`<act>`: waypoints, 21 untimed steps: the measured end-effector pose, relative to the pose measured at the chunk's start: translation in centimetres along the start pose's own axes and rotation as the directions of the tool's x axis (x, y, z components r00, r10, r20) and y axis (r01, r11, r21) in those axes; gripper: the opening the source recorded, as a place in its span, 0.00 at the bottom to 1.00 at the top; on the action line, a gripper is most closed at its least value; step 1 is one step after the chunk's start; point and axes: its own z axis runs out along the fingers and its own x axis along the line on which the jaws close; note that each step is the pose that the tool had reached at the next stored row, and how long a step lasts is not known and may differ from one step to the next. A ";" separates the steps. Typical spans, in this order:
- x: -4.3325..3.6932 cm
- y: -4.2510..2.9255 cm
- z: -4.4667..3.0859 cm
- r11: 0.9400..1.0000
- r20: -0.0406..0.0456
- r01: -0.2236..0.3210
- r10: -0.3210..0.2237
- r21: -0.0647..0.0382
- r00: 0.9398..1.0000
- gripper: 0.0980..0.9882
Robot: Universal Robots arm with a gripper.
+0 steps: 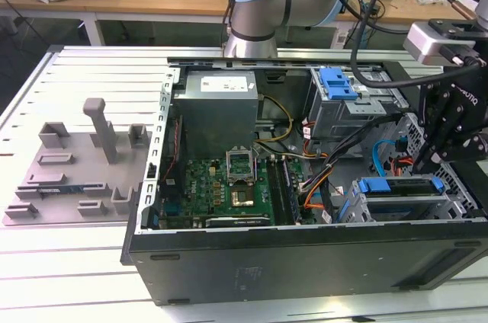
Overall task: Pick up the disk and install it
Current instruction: 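Insert the first disk wire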
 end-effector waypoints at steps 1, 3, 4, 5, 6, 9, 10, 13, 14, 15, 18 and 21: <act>0.02 -0.01 0.02 1.000 0.000 0.000 0.000 0.000 1.000 0.08; 0.04 -0.05 0.08 1.000 0.000 0.000 0.000 0.000 1.000 0.08; 0.05 -0.06 0.13 1.000 0.000 0.000 0.000 0.000 1.000 0.08; 0.05 -0.06 0.18 1.000 0.000 0.000 0.000 0.000 1.000 0.08; 0.05 -0.06 0.20 1.000 0.000 0.000 0.000 0.000 1.000 0.08; 0.04 -0.06 0.30 1.000 0.000 0.000 0.000 0.000 1.000 0.08; 0.04 -0.06 0.33 1.000 0.000 0.000 0.000 0.000 1.000 0.08; 0.04 -0.06 0.43 1.000 0.000 0.000 0.000 0.000 1.000 0.08; 0.04 -0.06 0.45 1.000 0.000 0.000 0.000 0.000 1.000 0.08; 0.05 -0.06 0.48 1.000 0.000 0.000 0.000 0.000 1.000 0.08; 0.08 -0.07 0.56 1.000 0.000 0.000 0.000 0.000 1.000 0.08; 0.10 -0.06 0.64 1.000 0.000 0.000 0.000 0.000 1.000 0.08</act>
